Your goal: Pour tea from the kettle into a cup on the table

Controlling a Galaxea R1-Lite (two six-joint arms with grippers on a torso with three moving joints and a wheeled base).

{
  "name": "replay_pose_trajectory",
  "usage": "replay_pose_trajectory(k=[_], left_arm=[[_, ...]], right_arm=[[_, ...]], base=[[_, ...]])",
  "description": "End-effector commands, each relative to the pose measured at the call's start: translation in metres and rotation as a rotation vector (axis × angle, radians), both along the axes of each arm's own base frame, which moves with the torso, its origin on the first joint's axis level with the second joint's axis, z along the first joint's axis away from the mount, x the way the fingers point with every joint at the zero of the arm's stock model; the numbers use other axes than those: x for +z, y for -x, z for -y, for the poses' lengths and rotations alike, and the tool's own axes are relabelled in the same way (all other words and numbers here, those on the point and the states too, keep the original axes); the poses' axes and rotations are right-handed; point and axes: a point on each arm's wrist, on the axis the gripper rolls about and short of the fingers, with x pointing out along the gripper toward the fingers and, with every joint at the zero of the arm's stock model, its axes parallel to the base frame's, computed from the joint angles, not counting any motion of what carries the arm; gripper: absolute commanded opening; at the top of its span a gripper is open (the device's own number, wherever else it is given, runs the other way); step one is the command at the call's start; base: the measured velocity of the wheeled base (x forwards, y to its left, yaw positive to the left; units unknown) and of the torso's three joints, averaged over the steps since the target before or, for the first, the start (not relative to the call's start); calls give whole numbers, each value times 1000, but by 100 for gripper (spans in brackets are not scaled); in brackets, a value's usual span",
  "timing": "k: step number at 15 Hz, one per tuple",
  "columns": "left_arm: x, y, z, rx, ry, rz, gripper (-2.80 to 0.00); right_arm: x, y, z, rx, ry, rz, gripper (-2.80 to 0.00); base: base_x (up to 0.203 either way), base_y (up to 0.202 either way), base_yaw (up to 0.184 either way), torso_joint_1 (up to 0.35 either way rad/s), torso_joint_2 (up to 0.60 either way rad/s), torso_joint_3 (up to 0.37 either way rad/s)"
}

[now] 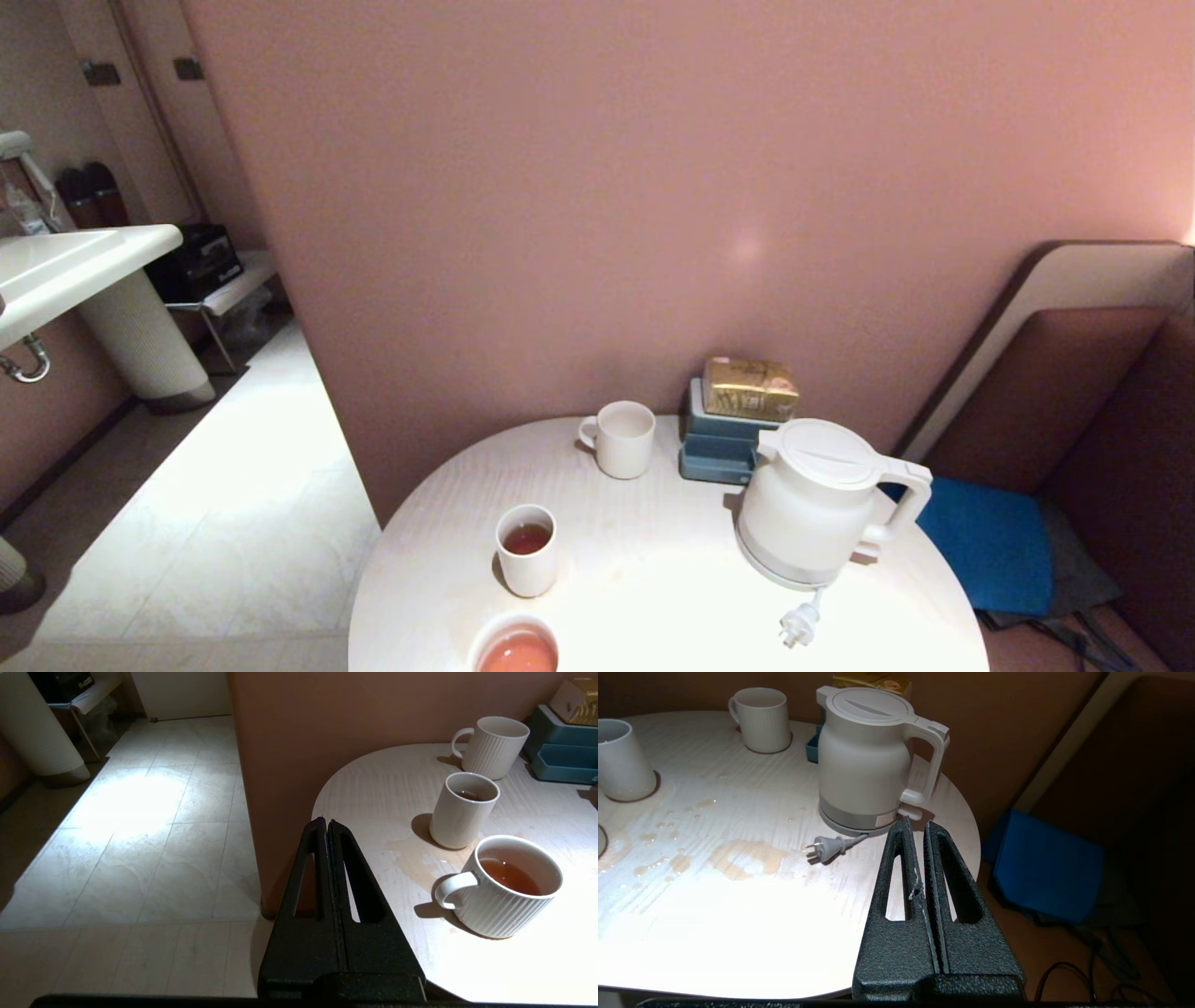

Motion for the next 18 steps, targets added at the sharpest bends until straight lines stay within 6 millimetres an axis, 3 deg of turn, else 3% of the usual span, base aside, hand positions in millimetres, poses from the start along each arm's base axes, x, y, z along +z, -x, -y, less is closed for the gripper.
replay_pose_trajectory(k=[1,9,18], left_arm=[[0,0,0,0,0,-1,-280],[0,0,0,0,0,-2,-280],[0,0,0,-1,0,-1,-280]], right_arm=[[0,0,0,0,0,-3,-280],[0,0,0,-1,-18,-2,-280],[0,0,0,-1,-20,-3,-280]], base=[[0,0,0,0,0,0],[0,0,0,0,0,0],[0,0,0,-163,337,170]])
